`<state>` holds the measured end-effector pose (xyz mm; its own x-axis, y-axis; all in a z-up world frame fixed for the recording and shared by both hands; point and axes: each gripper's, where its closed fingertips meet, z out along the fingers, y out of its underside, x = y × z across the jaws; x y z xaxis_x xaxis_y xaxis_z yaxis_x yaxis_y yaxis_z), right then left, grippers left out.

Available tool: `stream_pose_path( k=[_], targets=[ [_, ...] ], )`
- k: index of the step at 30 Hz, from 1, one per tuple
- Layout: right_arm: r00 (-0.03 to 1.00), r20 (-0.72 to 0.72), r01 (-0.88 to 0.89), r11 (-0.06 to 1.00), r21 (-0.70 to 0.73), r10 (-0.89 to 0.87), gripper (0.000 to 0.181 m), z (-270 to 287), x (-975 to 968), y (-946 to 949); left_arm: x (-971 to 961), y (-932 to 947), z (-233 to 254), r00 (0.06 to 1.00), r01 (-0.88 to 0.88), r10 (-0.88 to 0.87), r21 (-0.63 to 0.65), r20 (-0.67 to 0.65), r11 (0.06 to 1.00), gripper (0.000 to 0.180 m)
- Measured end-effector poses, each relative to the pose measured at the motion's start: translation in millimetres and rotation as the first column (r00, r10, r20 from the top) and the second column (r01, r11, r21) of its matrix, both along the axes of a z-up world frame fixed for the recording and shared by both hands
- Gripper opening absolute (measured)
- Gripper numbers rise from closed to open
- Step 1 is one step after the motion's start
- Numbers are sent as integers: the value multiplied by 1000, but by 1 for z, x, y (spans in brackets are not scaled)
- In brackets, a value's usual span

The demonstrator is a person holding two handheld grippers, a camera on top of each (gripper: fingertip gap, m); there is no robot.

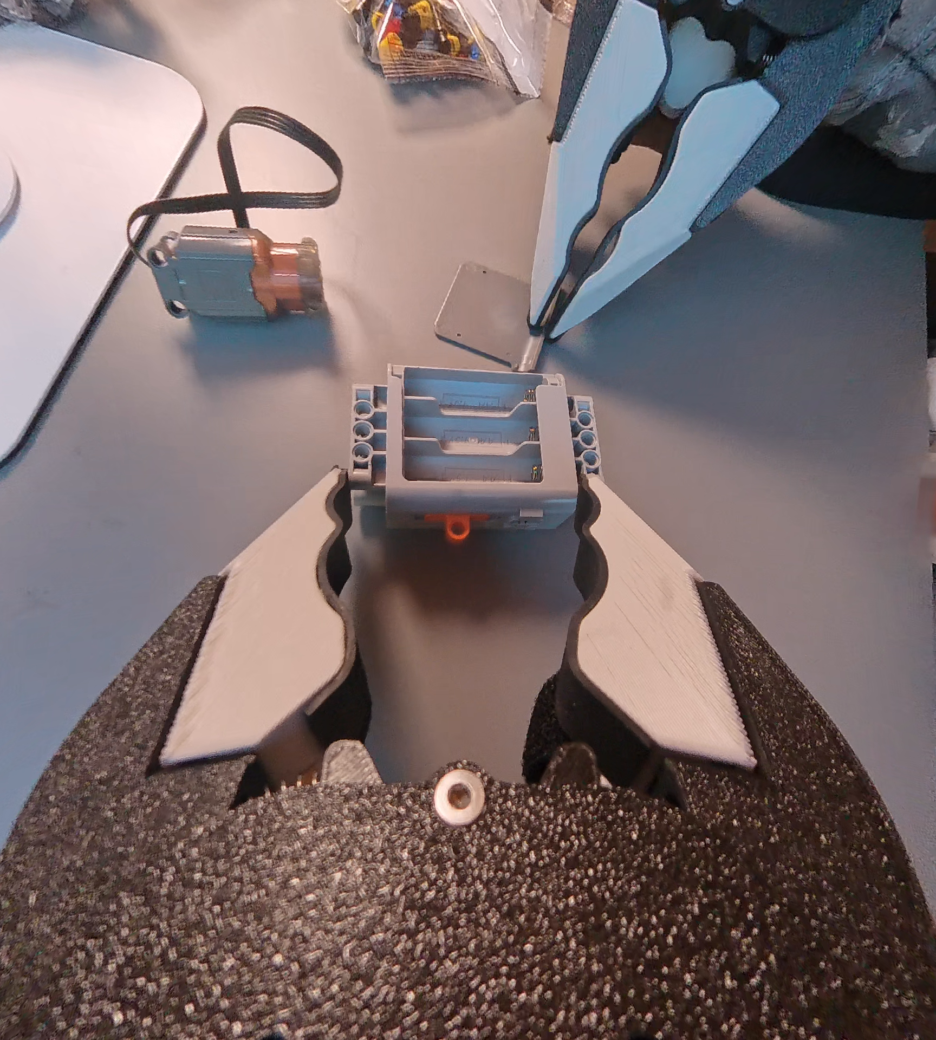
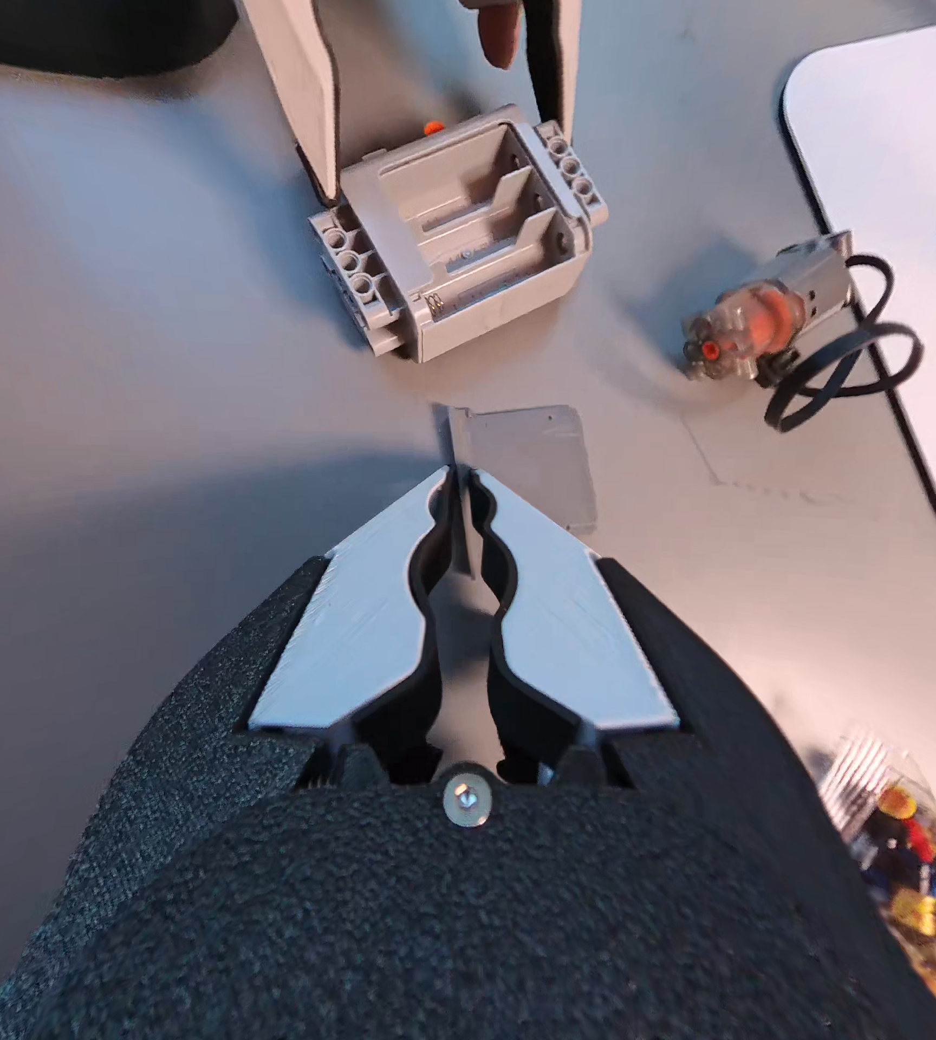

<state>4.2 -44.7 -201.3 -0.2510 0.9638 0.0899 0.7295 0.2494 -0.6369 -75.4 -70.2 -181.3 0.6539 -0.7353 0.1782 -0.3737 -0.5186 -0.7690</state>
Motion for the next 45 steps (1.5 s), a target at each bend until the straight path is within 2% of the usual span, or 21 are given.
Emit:
stream_pose_path(
  k=[4, 8, 12, 18, 21, 25, 28, 30, 38, 43, 45],
  targets=[
    [999, 17, -31, 995, 91, 30, 2, 0, -11, 6, -5, 11, 1, 999, 18, -18, 10, 32, 1000, 77],
    [1000, -16, -26, 995, 93, 27, 2, 7, -11, -2, -6, 16, 1, 999, 18, -19, 30, 36, 999, 78],
    [994, -102, 53, 996, 76, -46, 27, 23, 1, -8, -9, 14, 4, 999, -1, -1, 42, 36, 999, 77],
    [977, -172, 140, 989, 53, -129, 28, 34, 36, -17, -26, 10, 28, 990, -127, 120, 102, 75, 987, 76],
    [968, -188, 174, 984, 24, -167, 28, 32, 47, -21, -32, 4, 26, 984, -178, 175, 94, 38, 980, 77],
    [962, -196, 202, 978, 41, -191, 30, 30, 48, -19, -27, -1, 3, 978, -199, 201, 44, -51, 979, 87],
    [962, -201, 194, 981, 20, -186, 32, 32, 40, -18, -22, 1, -8, 978, -156, 159, 28, -133, 987, 84],
    [966, -189, 178, 984, 7, -174, 33, 31, 36, -17, -19, 6, -8, 984, -112, 115, 31, -136, 993, 67],
    [987, -127, 109, 993, 43, -103, 33, 18, 14, -6, -3, 8, -5, 989, 140, -140, 10, -38, 990, 67],
    [998, -50, 37, 993, 110, -31, 34, 5, -4, 8, -1, 10, -5, 978, 206, -206, 1, -9, 978, 67],
    [1000, -14, -7, 997, 74, 8, 34, 2, -8, 7, 0, 10, -5, 976, 216, -216, 11, -1, 976, 67]
  ],
)
